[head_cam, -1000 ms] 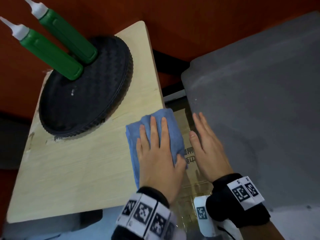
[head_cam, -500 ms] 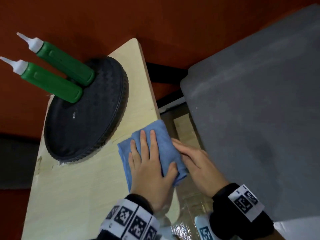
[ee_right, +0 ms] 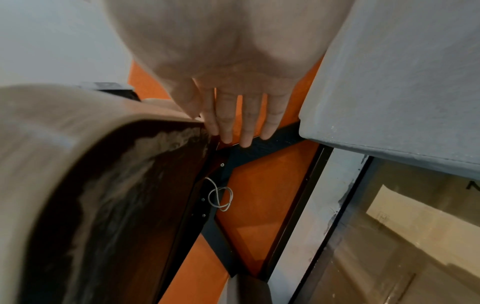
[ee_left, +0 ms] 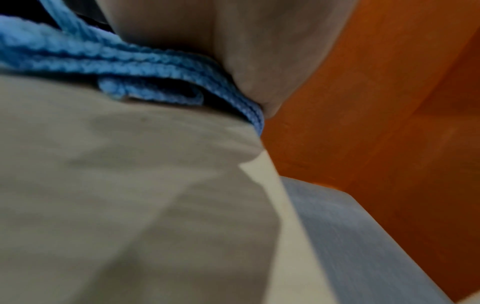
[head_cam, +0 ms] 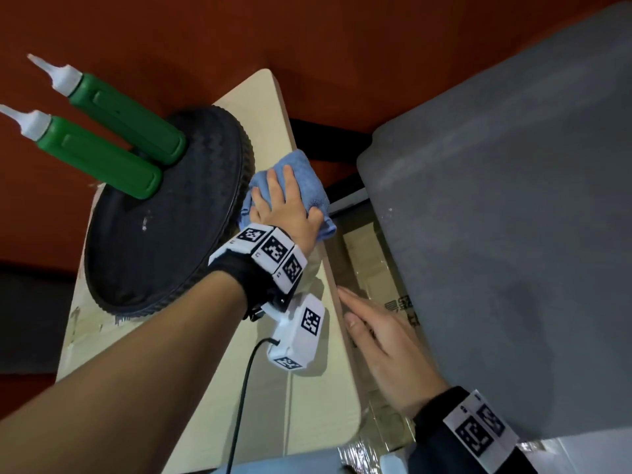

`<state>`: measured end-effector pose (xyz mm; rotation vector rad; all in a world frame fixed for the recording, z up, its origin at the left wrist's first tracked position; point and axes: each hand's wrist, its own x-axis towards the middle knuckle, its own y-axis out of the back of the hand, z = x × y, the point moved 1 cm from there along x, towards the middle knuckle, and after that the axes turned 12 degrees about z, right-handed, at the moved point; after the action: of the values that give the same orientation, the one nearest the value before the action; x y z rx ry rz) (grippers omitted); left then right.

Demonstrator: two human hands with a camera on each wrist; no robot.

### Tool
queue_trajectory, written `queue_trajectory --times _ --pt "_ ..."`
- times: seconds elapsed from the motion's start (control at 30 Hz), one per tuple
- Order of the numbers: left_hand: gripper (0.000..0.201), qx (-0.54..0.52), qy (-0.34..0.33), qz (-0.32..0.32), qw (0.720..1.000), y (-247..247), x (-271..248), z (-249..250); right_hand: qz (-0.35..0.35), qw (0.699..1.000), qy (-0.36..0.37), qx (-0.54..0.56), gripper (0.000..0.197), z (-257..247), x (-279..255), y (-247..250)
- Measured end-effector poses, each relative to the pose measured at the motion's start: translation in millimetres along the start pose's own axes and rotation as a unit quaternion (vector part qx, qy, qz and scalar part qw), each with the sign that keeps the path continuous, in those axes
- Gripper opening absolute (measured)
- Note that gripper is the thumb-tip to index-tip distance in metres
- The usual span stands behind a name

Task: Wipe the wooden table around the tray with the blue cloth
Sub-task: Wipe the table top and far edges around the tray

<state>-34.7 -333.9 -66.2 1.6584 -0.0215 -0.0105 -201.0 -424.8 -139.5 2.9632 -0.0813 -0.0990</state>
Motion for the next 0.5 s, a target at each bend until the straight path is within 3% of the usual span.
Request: queue_trajectory --times 0.13,0.23,0.37,0.5 --pt "0.075 -0.026 -0.044 -0.003 0.999 -4 -17 -14 -0.015 1.000 -0.004 0.006 0.038 -12 3 -1" --pt "0.091 -0.029 -0.092 -0.034 0.995 -12 -41 -24 -0.005 1.000 0.017 0.014 0.037 -19 4 0" --pt "0.079 0.013 -0.073 -0.015 0.997 -10 -27 -11 0.006 0.999 0.026 0.024 0.039 -16 3 -3" --pt "0.081 0.025 -0.060 -0.012 0.998 -5 5 -1 0.012 1.000 0.010 0.027 0.040 -15 4 -5"
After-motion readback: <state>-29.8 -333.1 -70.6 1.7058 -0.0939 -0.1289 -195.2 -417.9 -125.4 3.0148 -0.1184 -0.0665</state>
